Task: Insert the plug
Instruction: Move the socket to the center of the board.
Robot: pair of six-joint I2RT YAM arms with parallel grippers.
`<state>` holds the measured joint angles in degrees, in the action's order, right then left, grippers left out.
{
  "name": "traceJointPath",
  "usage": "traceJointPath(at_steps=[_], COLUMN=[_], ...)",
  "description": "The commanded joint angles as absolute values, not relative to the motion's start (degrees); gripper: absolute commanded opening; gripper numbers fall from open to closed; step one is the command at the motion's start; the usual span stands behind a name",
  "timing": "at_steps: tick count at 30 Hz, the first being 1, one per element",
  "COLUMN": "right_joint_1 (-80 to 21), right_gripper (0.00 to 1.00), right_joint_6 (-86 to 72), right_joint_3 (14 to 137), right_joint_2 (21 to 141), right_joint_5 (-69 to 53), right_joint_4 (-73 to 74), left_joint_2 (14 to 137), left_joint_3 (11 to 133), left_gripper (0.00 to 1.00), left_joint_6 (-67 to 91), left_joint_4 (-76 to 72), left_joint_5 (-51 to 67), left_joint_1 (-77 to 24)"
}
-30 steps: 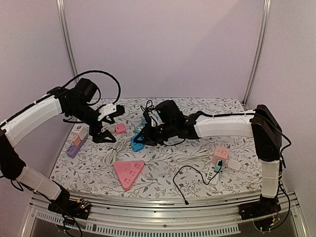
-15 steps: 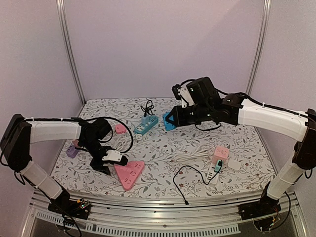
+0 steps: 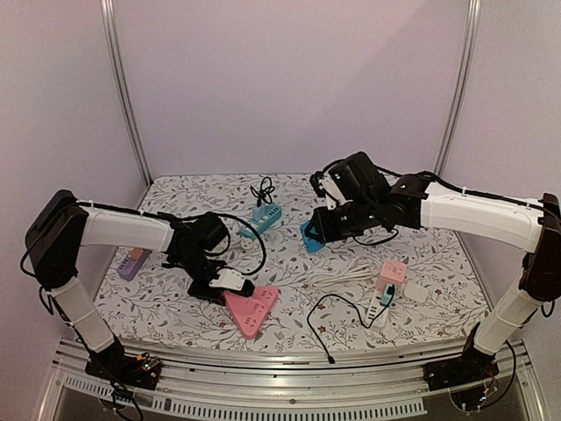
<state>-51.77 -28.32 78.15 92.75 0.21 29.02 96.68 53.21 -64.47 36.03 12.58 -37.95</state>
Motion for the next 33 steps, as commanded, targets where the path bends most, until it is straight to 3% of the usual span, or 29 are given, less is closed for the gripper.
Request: traceJointPath(at_steps=[1,7,11,16,24,33], right_joint_1=[-53.30,-55.38,-56.43,-57.67,-60.68,-64.62], right_gripper=[0.00,0.00,0.00,0.00,0.00,0.00], right_joint_6=[-39.27,-48.19,-53.49,-58.44,-65.41,-72.00], right_joint_3=[77.37,75.85,75.44,74.98,74.63,76.43], right_joint_2=[92.25,93.88,96.47,98.37,97.71,100.34], right_joint_5=[3.49,6.34,5.77,6.11,10.61,11.14], right_joint_4=[32.73,32.46,31.22,31.48,37.39,39.94], left_joint_2=[98.16,101.47,104.91,106.05,101.27,97.15], left_joint_3=[55.35,55.75,58.69,60.73,59.46,60.56], left_gripper=[0.33,0.34,0.27,0.50,0.71,0.75], left_joint_6=[-50.19,-28.64,-19.85,-14.71,-18.76,-27.87], left_joint_4=[35.51,32.13,33.15,34.26,39.31,48.00], left_joint_5=[15.12,11.75,9.84,15.10,21.90,30.14], left_joint_1=[-41.99,-47.39,-51.23,-53.34,-53.26,-49.36])
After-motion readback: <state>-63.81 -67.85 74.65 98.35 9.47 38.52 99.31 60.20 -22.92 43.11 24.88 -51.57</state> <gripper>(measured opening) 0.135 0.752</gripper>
